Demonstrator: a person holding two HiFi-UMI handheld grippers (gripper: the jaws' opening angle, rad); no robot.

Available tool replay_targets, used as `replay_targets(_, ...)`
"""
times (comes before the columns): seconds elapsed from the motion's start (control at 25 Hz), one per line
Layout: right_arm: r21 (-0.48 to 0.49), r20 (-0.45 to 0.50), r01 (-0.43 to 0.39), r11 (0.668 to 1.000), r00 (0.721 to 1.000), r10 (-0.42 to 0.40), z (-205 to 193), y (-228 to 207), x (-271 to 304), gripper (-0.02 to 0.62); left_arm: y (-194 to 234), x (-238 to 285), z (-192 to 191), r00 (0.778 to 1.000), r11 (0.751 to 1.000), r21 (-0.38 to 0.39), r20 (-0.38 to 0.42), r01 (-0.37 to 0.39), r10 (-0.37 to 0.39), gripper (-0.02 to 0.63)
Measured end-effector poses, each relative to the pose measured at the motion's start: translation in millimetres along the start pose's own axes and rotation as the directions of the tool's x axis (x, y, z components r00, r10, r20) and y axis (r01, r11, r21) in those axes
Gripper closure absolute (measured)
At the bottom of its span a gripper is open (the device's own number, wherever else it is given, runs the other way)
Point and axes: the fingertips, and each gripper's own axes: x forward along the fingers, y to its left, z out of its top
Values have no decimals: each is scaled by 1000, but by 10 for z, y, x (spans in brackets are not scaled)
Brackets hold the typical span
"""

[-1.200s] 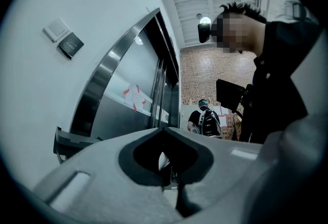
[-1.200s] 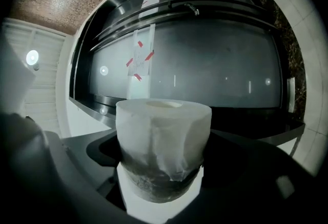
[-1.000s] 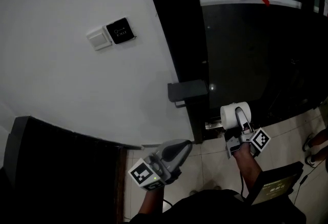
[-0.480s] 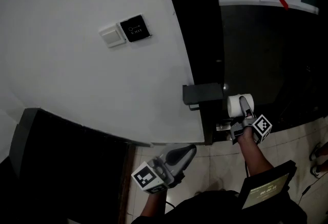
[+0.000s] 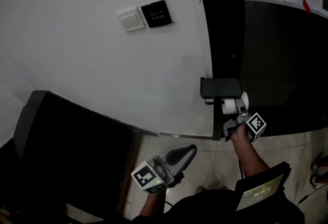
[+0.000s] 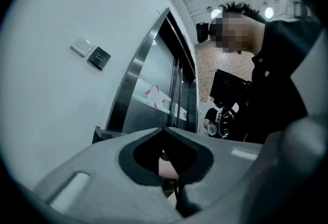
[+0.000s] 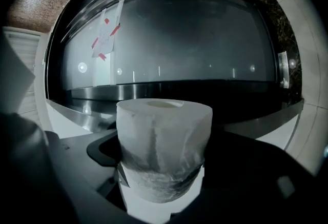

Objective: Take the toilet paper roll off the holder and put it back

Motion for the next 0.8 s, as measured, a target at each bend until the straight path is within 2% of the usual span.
replay_targets(0.2,7,-100,-14,1000,995,15,-531,-4,137,153,26,-135,1,1000,1000,2,4,-28,28,607)
replay_targets(0.4,3,-159,-36,999,987,36,-665,-36,173,152,41,-233,37,999,999,2,12,-46,46,607)
replay_targets(0.52,-57,-260,-77,995,964,60,-799,73,119,132,37,-236,38,999,999,2,15,-41,41,607)
replay_targets(0.64,-78,-313,-117,990,946,87,-885,137,-49,57,32,-212,-7,1000,1000,-9,12,-29,29,607)
replay_targets(0.72,-81,-347,-121,989,934,86,-958,131,-255,55,-8,-157,40,1000,1000,-11,31,-5,5,607)
replay_targets(0.8,-81,-401,-143,986,911,100,-1066,172,-546,57,-73,-78,109,998,1000,-8,51,30,-30,607)
